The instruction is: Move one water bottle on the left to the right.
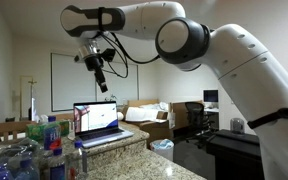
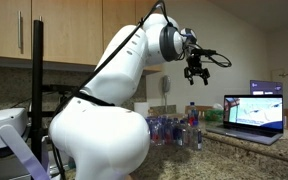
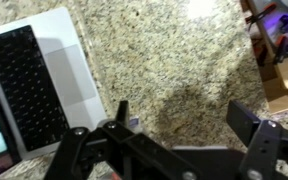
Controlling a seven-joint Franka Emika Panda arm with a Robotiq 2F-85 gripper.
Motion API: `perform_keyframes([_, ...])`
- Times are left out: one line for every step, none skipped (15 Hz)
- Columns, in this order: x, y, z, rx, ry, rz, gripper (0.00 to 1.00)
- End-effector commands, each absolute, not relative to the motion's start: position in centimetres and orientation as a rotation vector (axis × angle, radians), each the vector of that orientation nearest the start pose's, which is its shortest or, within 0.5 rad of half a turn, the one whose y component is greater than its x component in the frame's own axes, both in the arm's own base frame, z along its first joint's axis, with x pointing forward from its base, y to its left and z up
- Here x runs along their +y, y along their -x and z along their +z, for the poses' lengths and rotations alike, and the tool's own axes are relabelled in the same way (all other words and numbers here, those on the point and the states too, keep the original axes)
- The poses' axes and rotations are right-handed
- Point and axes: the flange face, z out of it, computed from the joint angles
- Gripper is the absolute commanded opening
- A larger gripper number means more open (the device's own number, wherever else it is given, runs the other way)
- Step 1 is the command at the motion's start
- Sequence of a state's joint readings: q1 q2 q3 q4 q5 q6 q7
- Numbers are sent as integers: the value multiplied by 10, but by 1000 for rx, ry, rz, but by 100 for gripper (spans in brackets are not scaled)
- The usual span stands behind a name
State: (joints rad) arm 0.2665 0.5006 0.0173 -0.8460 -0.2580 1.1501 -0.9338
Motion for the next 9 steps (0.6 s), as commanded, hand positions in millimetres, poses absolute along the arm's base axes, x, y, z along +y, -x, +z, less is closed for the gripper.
perform_keyframes([148, -634, 621, -1782, 2781, 370, 100])
perform_keyframes([148, -636, 624, -1791, 2793, 335, 100])
perform_keyframes([146, -637, 627, -1788, 2802, 320, 100])
perform_keyframes([143, -638, 629, -1782, 2809, 312, 100])
perform_keyframes([142, -638, 630, -1779, 2813, 308, 100])
perform_keyframes([142, -638, 631, -1779, 2814, 307, 100])
perform_keyframes([144, -642, 629, -1803, 2820, 286, 100])
perform_keyframes([153, -650, 629, -1888, 2824, 201, 100])
perform_keyframes([162, -658, 627, -1946, 2828, 112, 100])
